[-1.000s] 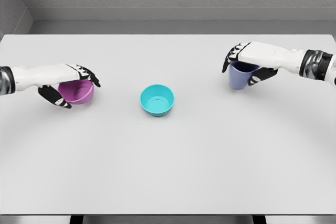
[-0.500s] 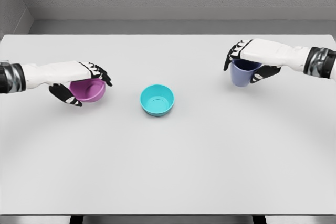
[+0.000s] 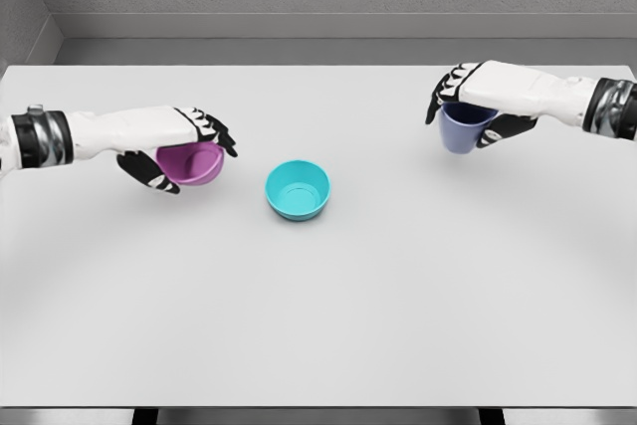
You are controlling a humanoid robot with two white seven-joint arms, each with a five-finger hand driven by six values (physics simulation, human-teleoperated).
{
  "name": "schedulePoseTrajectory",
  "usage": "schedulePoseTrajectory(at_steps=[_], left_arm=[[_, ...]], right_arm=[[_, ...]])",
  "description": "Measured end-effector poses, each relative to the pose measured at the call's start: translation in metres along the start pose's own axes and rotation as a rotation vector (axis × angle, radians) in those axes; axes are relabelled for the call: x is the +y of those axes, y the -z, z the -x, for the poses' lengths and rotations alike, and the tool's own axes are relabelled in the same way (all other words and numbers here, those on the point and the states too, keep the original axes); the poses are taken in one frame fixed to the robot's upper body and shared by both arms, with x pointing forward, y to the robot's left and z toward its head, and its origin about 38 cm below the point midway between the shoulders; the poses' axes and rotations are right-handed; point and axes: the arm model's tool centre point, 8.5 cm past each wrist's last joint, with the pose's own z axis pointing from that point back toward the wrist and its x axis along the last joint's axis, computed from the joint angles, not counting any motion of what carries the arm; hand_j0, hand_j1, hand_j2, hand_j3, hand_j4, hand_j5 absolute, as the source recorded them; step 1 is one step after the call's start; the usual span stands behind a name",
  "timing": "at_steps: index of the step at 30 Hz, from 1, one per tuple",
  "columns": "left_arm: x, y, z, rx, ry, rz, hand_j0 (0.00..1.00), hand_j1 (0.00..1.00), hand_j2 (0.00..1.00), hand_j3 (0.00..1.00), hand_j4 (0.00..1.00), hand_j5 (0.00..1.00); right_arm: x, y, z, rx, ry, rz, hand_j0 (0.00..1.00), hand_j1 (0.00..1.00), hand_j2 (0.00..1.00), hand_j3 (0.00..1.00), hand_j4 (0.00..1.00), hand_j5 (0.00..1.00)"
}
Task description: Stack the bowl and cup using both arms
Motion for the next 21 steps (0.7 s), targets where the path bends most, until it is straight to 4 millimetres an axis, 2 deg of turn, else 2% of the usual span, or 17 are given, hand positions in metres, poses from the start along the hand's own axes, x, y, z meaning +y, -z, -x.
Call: schedulePoseTrajectory(at_steps=[21], left_arm=[[0.013, 0.034, -0.027, -0.077, 0.065, -0.020, 0.77, 0.77, 0.77, 0.77, 0.77, 0.77]], right_arm=[[-0.010, 0.000, -0.006, -0.019, -0.019, 0.016, 0.59, 0.59, 0.59, 0.59, 0.59, 0.59]])
